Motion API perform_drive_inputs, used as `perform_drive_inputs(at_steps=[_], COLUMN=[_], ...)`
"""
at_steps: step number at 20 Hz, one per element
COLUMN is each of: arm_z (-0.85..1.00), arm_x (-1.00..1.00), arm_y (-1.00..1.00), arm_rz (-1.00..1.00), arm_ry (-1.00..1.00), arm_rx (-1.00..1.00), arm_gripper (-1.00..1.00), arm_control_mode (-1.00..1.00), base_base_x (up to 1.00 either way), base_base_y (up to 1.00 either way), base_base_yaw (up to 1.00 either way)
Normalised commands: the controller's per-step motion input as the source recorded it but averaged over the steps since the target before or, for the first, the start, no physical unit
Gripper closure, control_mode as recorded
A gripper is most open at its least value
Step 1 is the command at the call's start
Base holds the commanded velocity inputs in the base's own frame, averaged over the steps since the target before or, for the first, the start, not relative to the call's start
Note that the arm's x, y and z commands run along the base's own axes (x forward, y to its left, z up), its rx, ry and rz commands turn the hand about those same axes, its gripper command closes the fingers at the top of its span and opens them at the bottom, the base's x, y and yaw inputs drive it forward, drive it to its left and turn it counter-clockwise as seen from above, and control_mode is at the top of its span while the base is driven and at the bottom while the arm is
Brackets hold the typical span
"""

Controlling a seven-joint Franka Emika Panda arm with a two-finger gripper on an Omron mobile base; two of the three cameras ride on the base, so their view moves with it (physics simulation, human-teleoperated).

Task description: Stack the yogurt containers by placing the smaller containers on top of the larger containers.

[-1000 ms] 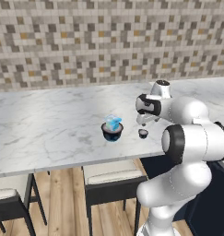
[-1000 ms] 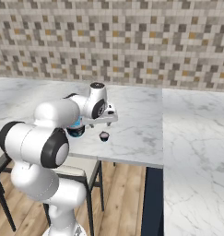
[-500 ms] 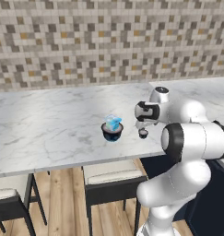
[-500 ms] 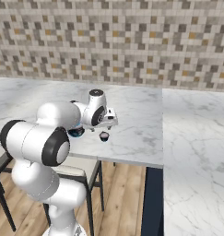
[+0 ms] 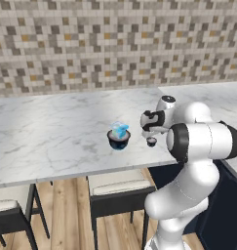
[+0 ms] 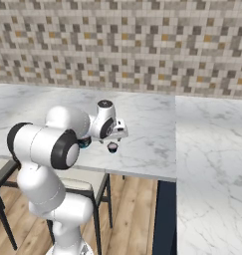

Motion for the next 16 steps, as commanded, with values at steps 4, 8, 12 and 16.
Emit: perform_drive_inputs(at_steps=[4,8,12,16], arm_z=[-0.15,-0.14,-0.12,-0.10], arm_x=[0.13,0.06,0.05,0.06], arm_y=[-0.02,-0.04,-0.01,0.00], arm_rz=[0.00,0.00,0.00,0.00], arm_ry=[0.00,0.00,0.00,-0.02], arm_rx=[-0.01,-0.03,-0.01,0.00], arm_gripper=[-1.00,-1.00,-1.00,-1.00], arm_control_mode=[-1.00,-1.00,-1.00,-1.00], base_base_x=[0.00,0.00,0.00,0.00], base_base_y=[0.00,0.00,0.00,0.00], base_base_yaw=[0.00,0.00,0.00,0.00])
